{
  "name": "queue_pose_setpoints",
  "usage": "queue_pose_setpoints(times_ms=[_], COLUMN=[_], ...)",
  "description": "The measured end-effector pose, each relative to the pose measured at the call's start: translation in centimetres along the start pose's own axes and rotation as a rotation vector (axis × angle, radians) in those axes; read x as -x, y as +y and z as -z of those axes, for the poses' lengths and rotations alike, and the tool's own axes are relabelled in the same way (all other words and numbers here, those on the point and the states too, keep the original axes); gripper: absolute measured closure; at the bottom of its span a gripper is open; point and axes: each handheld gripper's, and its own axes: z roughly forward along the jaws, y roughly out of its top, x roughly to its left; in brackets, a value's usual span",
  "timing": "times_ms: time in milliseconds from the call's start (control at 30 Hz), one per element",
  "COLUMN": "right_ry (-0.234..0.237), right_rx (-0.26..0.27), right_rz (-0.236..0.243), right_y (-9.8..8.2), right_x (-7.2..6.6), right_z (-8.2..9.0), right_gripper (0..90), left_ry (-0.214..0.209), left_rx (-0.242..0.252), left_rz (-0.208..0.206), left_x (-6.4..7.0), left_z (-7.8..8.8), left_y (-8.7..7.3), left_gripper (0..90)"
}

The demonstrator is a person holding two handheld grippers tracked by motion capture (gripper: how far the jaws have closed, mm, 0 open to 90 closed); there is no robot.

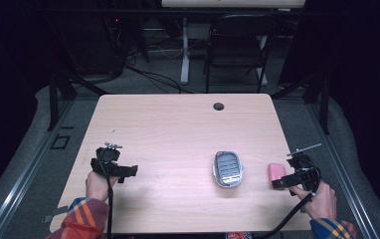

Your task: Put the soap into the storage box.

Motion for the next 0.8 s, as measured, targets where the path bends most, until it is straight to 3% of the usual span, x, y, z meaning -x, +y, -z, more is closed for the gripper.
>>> queue_pose_setpoints(times_ms=[433, 800], right_ry=[0.020, 0.016], right_rx=[-0.040, -0.081], right_rz=[-0.029, -0.051], right_y=[0.9, 3.1], right_x=[0.0, -0.4], right_z=[-0.2, -1.3], right_gripper=[0.0, 0.0], left_ry=[-0.010, -0.011], left_rx=[-0.005, -0.019], left_rz=[-0.001, -0.008], left_x=[0.2, 0.3], left_z=[-0.3, -0.5], left_y=[0.1, 0.3], left_gripper=[0.3, 0.4])
